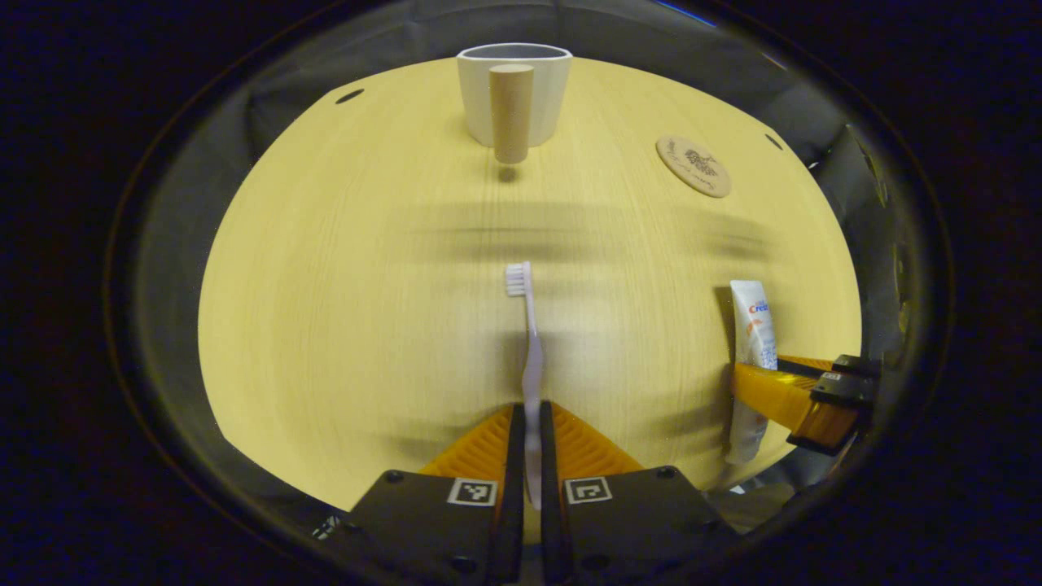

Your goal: Put the toothbrush and toothpaste on the desktop into the cup, then pick up the cup and place it on the coaster on the desktop.

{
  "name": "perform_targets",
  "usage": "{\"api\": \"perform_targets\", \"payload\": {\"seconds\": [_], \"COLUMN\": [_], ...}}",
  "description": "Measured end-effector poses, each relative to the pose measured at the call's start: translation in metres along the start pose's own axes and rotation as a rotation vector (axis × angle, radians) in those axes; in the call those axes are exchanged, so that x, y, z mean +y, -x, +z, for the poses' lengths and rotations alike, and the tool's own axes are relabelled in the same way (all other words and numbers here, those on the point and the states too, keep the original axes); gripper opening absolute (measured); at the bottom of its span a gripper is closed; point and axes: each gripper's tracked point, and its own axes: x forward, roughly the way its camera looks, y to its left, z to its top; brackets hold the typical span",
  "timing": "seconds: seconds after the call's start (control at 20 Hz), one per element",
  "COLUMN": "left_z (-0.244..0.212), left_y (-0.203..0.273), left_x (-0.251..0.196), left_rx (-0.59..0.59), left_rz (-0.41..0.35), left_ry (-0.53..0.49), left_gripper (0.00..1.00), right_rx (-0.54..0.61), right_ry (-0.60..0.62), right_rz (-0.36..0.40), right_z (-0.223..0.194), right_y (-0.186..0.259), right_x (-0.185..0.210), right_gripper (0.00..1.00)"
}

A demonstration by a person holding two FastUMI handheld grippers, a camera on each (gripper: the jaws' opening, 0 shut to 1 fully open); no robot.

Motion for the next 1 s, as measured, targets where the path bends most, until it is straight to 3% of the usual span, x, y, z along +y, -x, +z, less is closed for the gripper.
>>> {"api": "perform_targets", "payload": {"seconds": [0.15, 0.2, 0.6, 1.0], "left_z": [0.000, -0.001, 0.005, 0.030], "left_y": [0.003, 0.002, 0.010, 0.064], "left_x": [0.000, -0.001, -0.003, -0.014], "left_rx": [-0.015, -0.015, -0.103, -0.342], "left_rz": [-0.011, -0.017, -0.089, -0.171], "left_ry": [-0.007, -0.008, 0.010, 0.027], "left_gripper": [0.12, 0.12, 0.09, 0.09], "right_rx": [-0.016, -0.015, -0.110, -0.282], "right_ry": [-0.028, -0.033, 0.010, 0.036], "right_rz": [0.032, 0.045, 0.096, 0.154], "right_z": [0.000, 0.001, 0.007, 0.042], "right_y": [-0.002, -0.001, 0.015, 0.050], "right_x": [0.002, 0.004, 0.011, 0.024], "right_gripper": [0.25, 0.20, 0.20, 0.20]}}
